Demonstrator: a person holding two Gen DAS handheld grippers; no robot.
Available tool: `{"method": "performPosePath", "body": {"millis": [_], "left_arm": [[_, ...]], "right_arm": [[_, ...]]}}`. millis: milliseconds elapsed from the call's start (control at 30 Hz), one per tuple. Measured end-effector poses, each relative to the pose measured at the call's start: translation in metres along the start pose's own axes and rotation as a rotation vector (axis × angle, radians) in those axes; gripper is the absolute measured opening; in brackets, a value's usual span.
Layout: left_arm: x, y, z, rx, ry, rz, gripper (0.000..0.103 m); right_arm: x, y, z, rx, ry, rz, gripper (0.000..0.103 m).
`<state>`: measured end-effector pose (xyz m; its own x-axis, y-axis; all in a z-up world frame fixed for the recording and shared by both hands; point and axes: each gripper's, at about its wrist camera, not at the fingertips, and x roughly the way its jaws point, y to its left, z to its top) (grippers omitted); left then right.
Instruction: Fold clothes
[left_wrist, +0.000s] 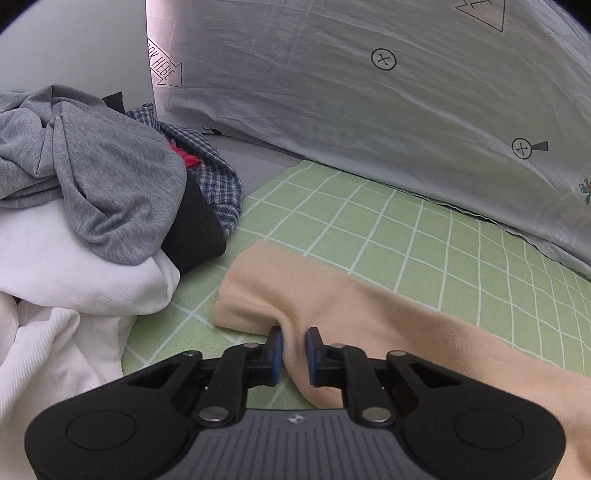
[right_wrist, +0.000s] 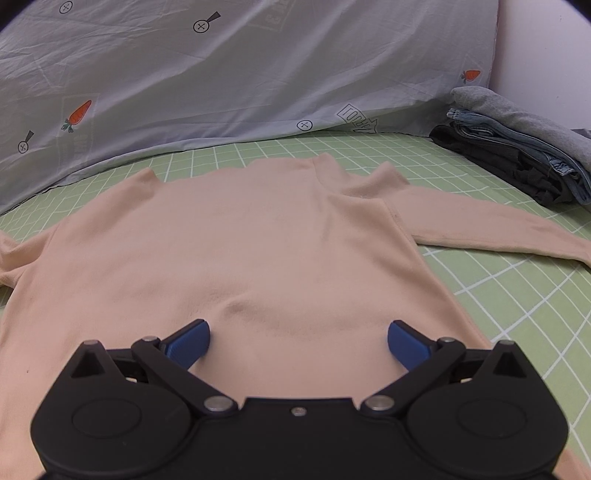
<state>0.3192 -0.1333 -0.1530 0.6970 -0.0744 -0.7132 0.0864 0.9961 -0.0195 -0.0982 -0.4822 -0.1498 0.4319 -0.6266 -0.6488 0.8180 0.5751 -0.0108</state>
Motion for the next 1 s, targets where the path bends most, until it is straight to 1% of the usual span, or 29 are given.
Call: {"method": "performPosePath", "body": {"millis": [100, 233, 367, 467, 567, 667, 767, 833, 867, 933, 1000], "left_arm": [[-0.015, 0.005, -0.01, -0.031, -0.012, 0.033, 0.008], [-0.044, 0.02, -0.023, -0.09, -0.02, 0.067, 0.008], [-0.08, 0.035, -0.042, -0.147, 0.01, 0.102, 0.008], [-0.102, 0.039, -0.061, -0.139, 0.029, 0.118, 0.008], [-0.108, 0.043, -0.079, -0.124, 0.064, 0.125, 0.008], [-0.11, 0.05, -0.088, -0.153, 0.098, 0.115, 0.009], [-0.115, 0.052, -0.09, -0.157, 0.107, 0.113, 0.009], [-0.117, 0.054, -0.092, -0.164, 0.119, 0.114, 0.013], [-0.118, 0.055, -0.092, -0.165, 0.122, 0.112, 0.014], [-0.119, 0.059, -0.091, -0.175, 0.13, 0.113, 0.017], [-0.12, 0.064, -0.09, -0.189, 0.138, 0.115, 0.021]], "right_arm": [[0.0, 0.0, 0.0, 0.0, 0.0, 0.001, 0.103], [0.001, -0.001, 0.0, 0.0, 0.0, 0.002, 0.103], [0.001, 0.0, 0.0, 0.002, 0.0, 0.001, 0.103], [0.001, -0.001, 0.0, 0.001, -0.001, 0.003, 0.103], [0.001, 0.0, 0.0, -0.002, 0.0, 0.001, 0.103], [0.002, 0.002, 0.001, -0.014, 0.003, -0.001, 0.103], [0.009, 0.006, 0.013, -0.038, 0.052, 0.026, 0.103], [0.019, 0.015, 0.026, -0.076, 0.1, 0.054, 0.103], [0.023, 0.024, 0.033, -0.107, 0.096, 0.071, 0.103], [0.028, 0.043, 0.048, -0.169, 0.051, 0.107, 0.103], [0.037, 0.065, 0.066, -0.193, 0.02, 0.153, 0.103]]}}
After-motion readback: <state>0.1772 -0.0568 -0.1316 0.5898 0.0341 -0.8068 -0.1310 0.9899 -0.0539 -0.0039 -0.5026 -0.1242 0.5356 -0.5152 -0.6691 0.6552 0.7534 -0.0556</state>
